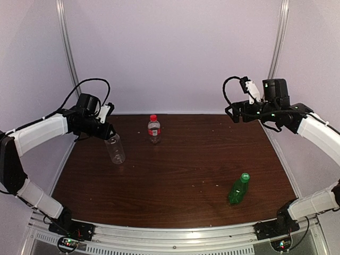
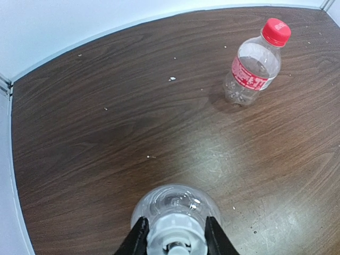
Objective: Unscrew the bottle caps
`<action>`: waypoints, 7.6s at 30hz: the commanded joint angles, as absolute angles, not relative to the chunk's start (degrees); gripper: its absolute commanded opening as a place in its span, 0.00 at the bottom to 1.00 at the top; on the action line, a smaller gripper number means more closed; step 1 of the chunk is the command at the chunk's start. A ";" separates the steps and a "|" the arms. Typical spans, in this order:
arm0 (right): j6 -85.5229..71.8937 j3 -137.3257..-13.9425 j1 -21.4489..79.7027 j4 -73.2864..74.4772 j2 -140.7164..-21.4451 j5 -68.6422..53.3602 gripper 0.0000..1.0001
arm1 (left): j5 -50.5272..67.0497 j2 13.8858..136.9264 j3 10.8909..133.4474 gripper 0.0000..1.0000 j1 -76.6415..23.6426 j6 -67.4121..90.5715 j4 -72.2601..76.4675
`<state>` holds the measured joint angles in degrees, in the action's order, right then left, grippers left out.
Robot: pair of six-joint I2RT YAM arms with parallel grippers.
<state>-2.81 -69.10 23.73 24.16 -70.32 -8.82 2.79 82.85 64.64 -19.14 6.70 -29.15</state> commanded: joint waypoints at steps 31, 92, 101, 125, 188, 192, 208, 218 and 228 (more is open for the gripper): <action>7.08 -73.48 44.59 15.73 -81.64 -42.51 1.00 | 42.69 83.93 85.14 0.06 -39.09 10.62 -24.22; -8.36 -63.71 48.29 -9.60 -85.83 -54.77 0.40 | 46.45 79.94 63.19 0.40 -42.88 30.40 18.98; -7.51 -66.07 48.34 -5.51 -85.52 -44.51 0.36 | 39.50 80.24 65.02 0.00 -43.32 31.42 12.84; -0.77 -67.50 49.92 1.73 -85.40 -23.19 0.39 | 11.70 79.73 73.14 0.51 -49.40 28.17 -4.20; 0.00 -66.62 49.09 0.18 -83.94 -22.84 0.40 | 6.29 78.20 70.35 0.03 -50.66 36.49 0.43; 0.20 -66.66 49.26 0.18 -84.70 -20.16 0.40 | 4.29 79.89 70.89 0.11 -50.71 37.48 0.36; 3.51 -65.22 48.97 2.56 -82.04 -36.58 0.48 | 17.94 73.01 66.58 0.84 -49.78 20.53 3.91; 4.01 -66.54 48.77 2.64 -83.49 -60.08 0.52 | 34.94 67.08 64.86 0.91 -48.32 11.74 2.17; 0.31 -67.89 48.76 -0.99 -85.26 -69.82 0.52 | 47.31 72.57 65.58 0.79 -48.33 14.16 7.91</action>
<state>2.17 -65.71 49.08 2.59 -84.29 -64.51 40.73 69.89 65.30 -48.62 13.56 3.49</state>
